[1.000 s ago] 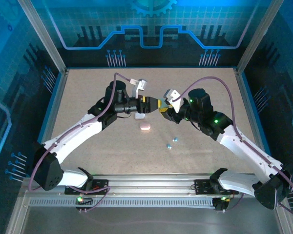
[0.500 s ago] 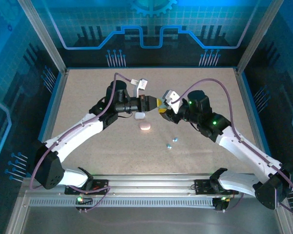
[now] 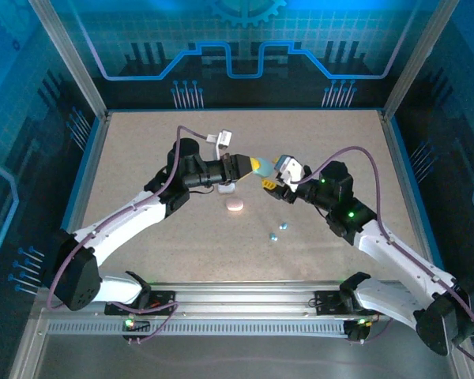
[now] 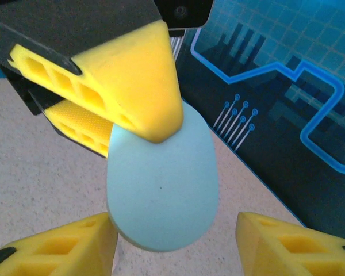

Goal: Insert the wireless bluetooth earbuds into the charging case

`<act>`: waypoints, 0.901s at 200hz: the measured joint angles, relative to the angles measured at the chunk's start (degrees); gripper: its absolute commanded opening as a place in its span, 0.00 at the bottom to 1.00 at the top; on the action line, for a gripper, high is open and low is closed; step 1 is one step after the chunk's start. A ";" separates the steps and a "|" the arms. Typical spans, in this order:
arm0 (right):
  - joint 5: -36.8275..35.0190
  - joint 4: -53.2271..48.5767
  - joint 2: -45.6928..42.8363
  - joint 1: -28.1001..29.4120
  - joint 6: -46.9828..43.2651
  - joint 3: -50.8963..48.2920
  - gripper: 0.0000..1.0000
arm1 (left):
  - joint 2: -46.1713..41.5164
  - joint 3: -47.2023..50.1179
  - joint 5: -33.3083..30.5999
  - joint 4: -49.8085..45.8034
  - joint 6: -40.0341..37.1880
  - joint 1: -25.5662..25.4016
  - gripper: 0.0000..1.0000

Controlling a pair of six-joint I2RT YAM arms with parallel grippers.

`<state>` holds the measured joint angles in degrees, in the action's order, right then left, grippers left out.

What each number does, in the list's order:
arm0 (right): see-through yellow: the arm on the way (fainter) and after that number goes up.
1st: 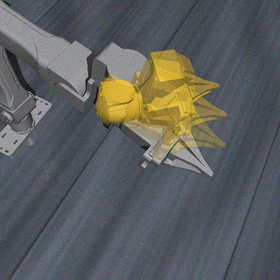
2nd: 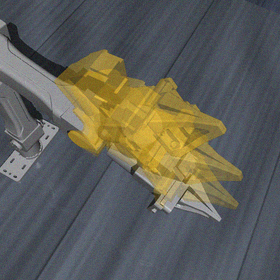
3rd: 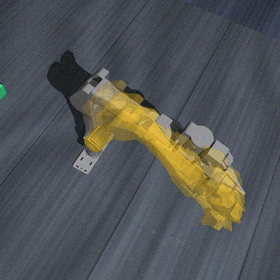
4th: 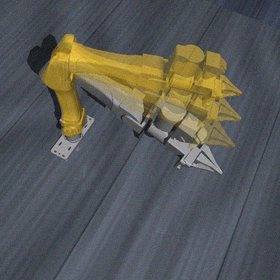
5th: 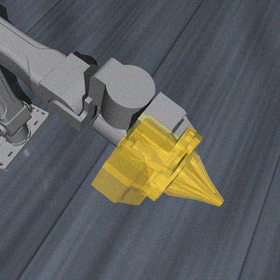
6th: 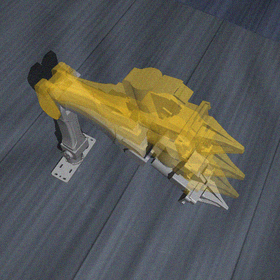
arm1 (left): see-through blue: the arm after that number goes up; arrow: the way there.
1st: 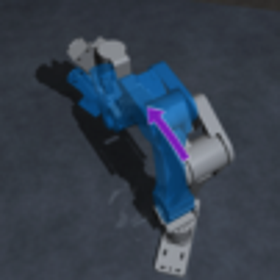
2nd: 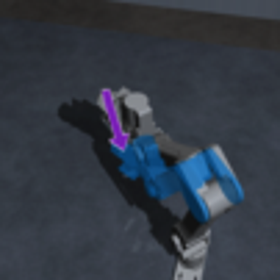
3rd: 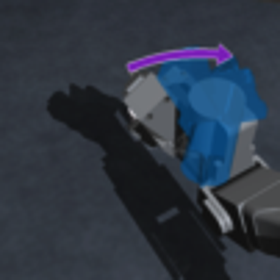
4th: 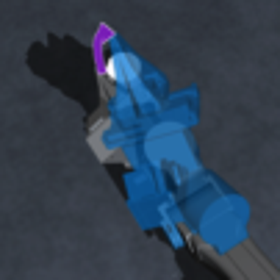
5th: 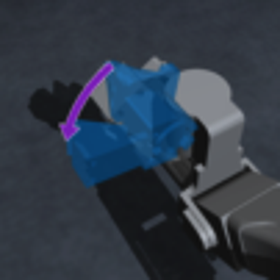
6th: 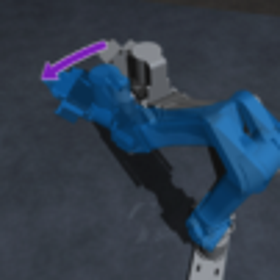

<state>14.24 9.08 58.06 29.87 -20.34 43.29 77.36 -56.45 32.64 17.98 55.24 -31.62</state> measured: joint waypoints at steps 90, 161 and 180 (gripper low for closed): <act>6.84 5.60 1.38 -1.16 3.87 0.00 0.41 | -0.17 0.04 0.00 0.83 1.44 0.00 0.21; 8.24 4.87 1.38 -1.90 4.44 0.11 0.39 | -0.17 0.04 0.02 0.74 1.44 -0.02 0.21; 8.76 4.90 1.38 -2.23 4.66 0.11 0.42 | -0.17 0.04 0.00 0.74 1.44 -0.02 0.21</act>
<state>23.00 13.98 59.44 27.64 -15.68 43.40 77.19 -56.40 32.64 18.72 56.69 -31.64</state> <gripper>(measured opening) 0.396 0.261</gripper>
